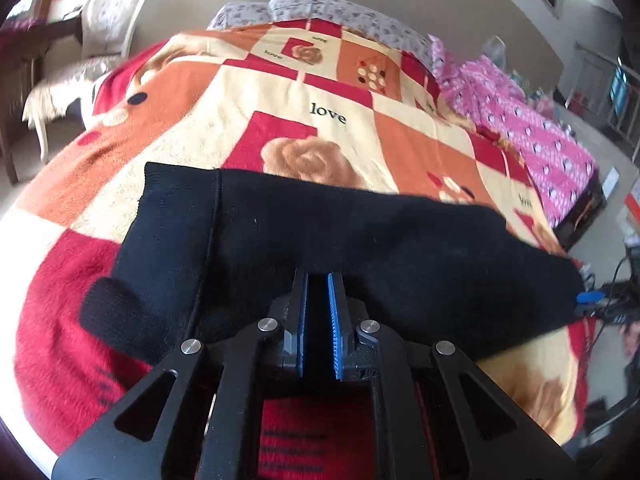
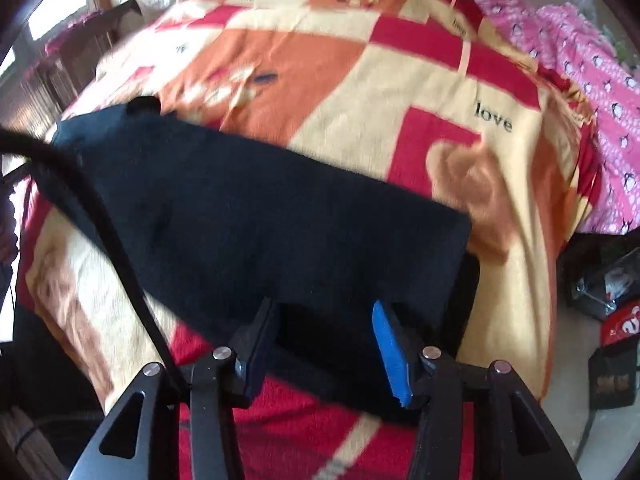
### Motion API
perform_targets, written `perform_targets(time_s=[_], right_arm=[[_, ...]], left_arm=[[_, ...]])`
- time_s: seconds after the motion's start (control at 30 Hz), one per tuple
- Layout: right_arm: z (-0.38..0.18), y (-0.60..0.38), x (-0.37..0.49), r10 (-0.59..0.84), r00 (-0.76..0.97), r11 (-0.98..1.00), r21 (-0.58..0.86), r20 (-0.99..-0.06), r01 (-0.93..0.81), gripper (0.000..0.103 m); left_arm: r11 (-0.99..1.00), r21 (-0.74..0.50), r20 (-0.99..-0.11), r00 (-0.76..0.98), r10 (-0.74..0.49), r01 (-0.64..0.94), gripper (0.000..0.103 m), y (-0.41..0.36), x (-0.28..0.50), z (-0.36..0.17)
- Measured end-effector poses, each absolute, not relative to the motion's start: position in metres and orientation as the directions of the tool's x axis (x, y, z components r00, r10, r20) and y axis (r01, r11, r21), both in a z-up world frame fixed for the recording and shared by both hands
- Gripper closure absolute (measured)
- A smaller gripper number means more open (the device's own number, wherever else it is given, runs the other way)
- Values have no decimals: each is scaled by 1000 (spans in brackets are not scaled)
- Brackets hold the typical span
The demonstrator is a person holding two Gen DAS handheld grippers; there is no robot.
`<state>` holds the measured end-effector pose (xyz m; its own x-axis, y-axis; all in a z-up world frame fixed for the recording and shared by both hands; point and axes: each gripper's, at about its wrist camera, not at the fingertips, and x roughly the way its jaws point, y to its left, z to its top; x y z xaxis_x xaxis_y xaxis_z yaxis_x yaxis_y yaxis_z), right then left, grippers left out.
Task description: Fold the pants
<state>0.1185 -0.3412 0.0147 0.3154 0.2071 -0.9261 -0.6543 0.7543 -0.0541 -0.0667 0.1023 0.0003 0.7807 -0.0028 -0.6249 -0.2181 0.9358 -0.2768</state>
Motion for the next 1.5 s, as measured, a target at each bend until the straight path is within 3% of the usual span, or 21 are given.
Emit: perform_targets(time_s=[0.13,0.27,0.3,0.37,0.47,0.6,0.67,0.8,0.9,1.0,1.13,1.3,1.5], right_arm=[[10,-346,97,98,249,706,-109,-964,-700,52],[11,-346,91,117,266,717,-104,-957,-689,47],[11,-344,89,120,260,713,-99,-958,-694,42],[14,-339,84,118,255,701,-101,-960,-706,41],[43,-327,75,248,300,696,-46,-921,-717,42],[70,-293,78,479,395,734,111,-784,-670,42],[61,-268,87,507,393,742,157,-767,-651,42],[10,-219,81,419,345,733,89,-840,-674,40],[-2,-218,53,401,501,708,-88,-767,-700,34],[-3,-230,58,465,477,729,17,-746,-685,31],[-7,-232,48,504,529,724,1,-682,-689,28],[-11,-235,52,514,524,722,13,-679,-691,28],[-12,-239,51,522,524,720,19,-673,-694,28]], left_arm=[[933,-302,-593,805,-24,-195,95,103,-86,-6],[906,-383,-561,824,-72,-182,95,116,-88,-11],[905,-384,-557,828,-70,-181,95,116,-89,-10],[911,-368,-553,831,-55,-184,95,116,-91,-9],[919,-346,-546,837,-34,-188,95,113,-90,-9],[926,-319,-533,846,1,-202,95,109,-94,-11],[924,-325,-536,845,-3,-202,95,111,-96,-10],[930,-267,-525,847,79,-252,95,114,-108,-3],[922,-270,-527,844,98,-276,95,126,-107,-4],[904,-311,-530,843,90,-292,95,138,-95,-8],[893,-321,-522,846,111,-316,95,150,-86,-11],[921,-253,-530,839,126,-298,95,152,-75,-10],[882,-370,-565,825,35,-291,101,186,-64,-8]])
